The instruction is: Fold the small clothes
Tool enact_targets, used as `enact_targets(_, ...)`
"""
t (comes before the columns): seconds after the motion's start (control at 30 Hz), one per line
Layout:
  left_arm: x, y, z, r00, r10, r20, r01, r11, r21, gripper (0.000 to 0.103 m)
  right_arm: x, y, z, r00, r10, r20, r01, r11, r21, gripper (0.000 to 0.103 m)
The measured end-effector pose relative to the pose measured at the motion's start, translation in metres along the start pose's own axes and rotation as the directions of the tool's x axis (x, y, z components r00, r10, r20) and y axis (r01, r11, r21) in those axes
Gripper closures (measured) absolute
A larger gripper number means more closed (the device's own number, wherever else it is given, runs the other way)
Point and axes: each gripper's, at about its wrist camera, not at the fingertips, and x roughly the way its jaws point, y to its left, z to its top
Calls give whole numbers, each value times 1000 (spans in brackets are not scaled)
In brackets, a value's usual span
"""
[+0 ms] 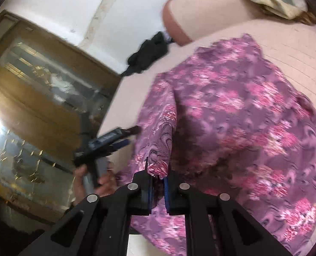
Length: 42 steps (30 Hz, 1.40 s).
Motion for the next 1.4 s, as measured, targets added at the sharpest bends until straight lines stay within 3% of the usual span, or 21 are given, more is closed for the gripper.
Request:
enact_targets(0.1,-6,5,1,1000,22,15,-22,1000,-10,16,22,-21,-8,995,-76,-64,79,996,42,94)
enact_targets(0.13,-8,8,2,999,32,22,-32,999,-16,16,23,-19,-9,996,-67,-59,69,997,43,94)
enact_targets(0.27,-20,24,7,1000,4,29,-2,996,-93,16,-9,6,-9,998,-11,65,15,998,-55,94)
enact_targets(0.33,-25,31,8,999,-15,29,18,993,-120,16,-18,2,-21,995,-61,76,63,998,-27,94)
enact_targets(0.43,-30,38,6,999,-12,33,16,990,-140,16,-22,-22,-45,976,-212,51,209,976,57,94)
enact_targets(0.53,-32,46,5,999,-9,37,15,987,-160,16,-41,-11,-53,977,-189,95,184,981,58,93)
enact_targets(0.6,-31,52,6,999,-8,34,14,984,-176,16,-36,-11,-56,951,-302,71,301,953,23,92)
enact_targets(0.67,-31,60,9,999,-6,33,13,980,-197,16,-36,-19,-55,923,-382,53,378,923,74,95)
enact_targets(0.73,-33,69,11,999,10,39,-1,976,-219,16,-51,-25,-60,937,-336,91,324,938,123,96)
enact_targets(0.83,-34,71,13,999,-4,36,12,973,-230,16,-54,-26,-64,918,-393,58,386,917,99,96)
enact_targets(0.93,-34,67,16,999,-23,30,29,976,-217,16,-62,-13,-59,923,-371,107,358,926,122,90)
enact_targets(0.97,-34,67,19,999,-32,24,37,974,-224,16,-64,-5,-56,924,-363,122,349,929,119,69)
enact_targets(1.03,-34,68,27,999,-39,14,41,968,-249,16,-71,16,-41,930,-319,182,304,947,106,34)
enact_targets(1.07,-33,67,31,999,-35,7,35,967,-251,16,-75,29,-32,939,-279,203,271,960,68,31)
enact_targets(1.23,-7,59,71,998,-36,-60,21,974,-226,16,-26,61,54,984,-125,129,130,991,-35,31)
enact_targets(1.37,25,64,82,990,-106,-89,82,967,-243,43,55,60,136,997,-73,17,74,995,-61,31)
enact_targets(1.4,32,67,78,985,-130,-112,97,959,-267,44,81,55,154,997,-76,-22,74,996,-57,31)
